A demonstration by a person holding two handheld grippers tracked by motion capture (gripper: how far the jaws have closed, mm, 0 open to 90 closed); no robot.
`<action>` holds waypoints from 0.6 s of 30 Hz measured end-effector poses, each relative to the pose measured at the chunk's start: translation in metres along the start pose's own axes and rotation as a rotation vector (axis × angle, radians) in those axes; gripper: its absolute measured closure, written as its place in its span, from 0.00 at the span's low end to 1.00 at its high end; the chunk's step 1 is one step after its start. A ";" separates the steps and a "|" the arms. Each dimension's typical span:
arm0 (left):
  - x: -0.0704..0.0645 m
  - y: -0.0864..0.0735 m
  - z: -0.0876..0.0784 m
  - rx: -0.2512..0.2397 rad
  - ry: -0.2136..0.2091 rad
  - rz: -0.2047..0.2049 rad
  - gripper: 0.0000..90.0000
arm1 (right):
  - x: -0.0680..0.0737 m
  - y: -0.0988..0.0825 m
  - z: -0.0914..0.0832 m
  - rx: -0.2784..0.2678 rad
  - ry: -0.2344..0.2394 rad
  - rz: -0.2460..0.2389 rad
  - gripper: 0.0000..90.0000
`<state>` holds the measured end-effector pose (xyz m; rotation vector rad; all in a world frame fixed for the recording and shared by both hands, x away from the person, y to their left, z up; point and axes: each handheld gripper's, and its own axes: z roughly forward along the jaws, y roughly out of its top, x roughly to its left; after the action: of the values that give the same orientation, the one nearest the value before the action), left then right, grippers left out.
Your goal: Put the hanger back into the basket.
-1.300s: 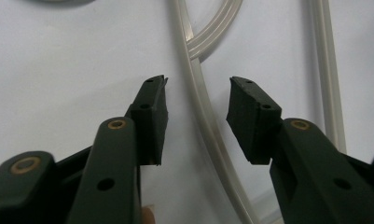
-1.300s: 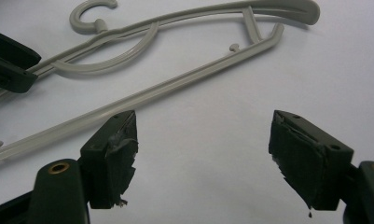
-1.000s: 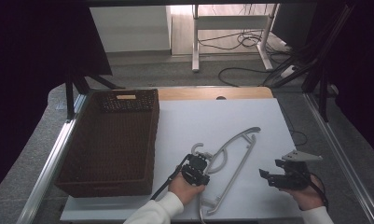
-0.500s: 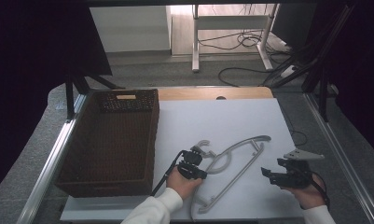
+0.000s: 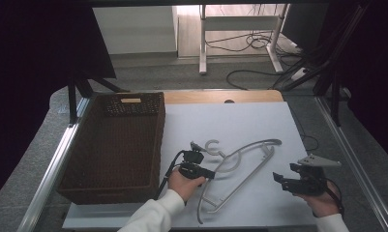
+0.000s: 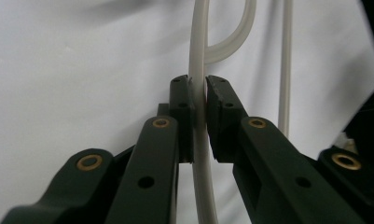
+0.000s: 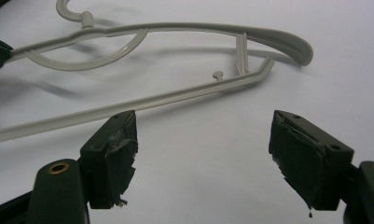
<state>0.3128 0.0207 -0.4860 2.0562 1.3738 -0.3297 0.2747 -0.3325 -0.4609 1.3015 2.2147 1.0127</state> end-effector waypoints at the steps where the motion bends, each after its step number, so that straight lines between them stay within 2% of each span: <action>1: 0.000 0.000 0.000 0.000 0.000 0.000 0.91 | 0.000 0.000 0.000 0.000 0.000 0.000 0.26; 2: 0.000 0.001 -0.004 -0.011 -0.017 -0.003 0.91 | -0.002 0.000 -0.001 -0.005 -0.004 0.003 0.26; 3: 0.000 0.001 -0.004 -0.011 -0.017 -0.003 0.91 | -0.002 0.000 -0.001 -0.005 -0.004 0.003 0.26; 4: 0.000 0.003 -0.008 -0.015 -0.051 -0.008 0.91 | -0.003 0.000 -0.003 -0.011 -0.008 0.011 0.26; 7: 0.000 0.003 -0.011 -0.018 -0.062 -0.008 0.91 | -0.004 -0.001 -0.004 -0.016 -0.013 0.016 0.26; 11: 0.000 0.003 -0.022 -0.036 -0.107 -0.012 0.91 | -0.005 -0.002 -0.003 -0.015 -0.019 0.021 0.26; 14: 0.000 0.004 -0.027 -0.047 -0.113 -0.010 0.91 | -0.005 -0.002 -0.003 -0.016 -0.023 0.019 0.26; 17: 0.001 0.006 -0.033 -0.064 -0.119 -0.013 0.91 | -0.006 -0.002 -0.006 -0.035 -0.027 0.026 0.26; 18: 0.002 0.008 -0.036 -0.073 -0.122 -0.012 0.91 | -0.007 -0.003 -0.010 -0.052 -0.016 0.037 0.27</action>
<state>0.3157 0.0421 -0.4568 1.9366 1.3066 -0.3974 0.2706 -0.3432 -0.4568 1.3278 2.1452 1.0633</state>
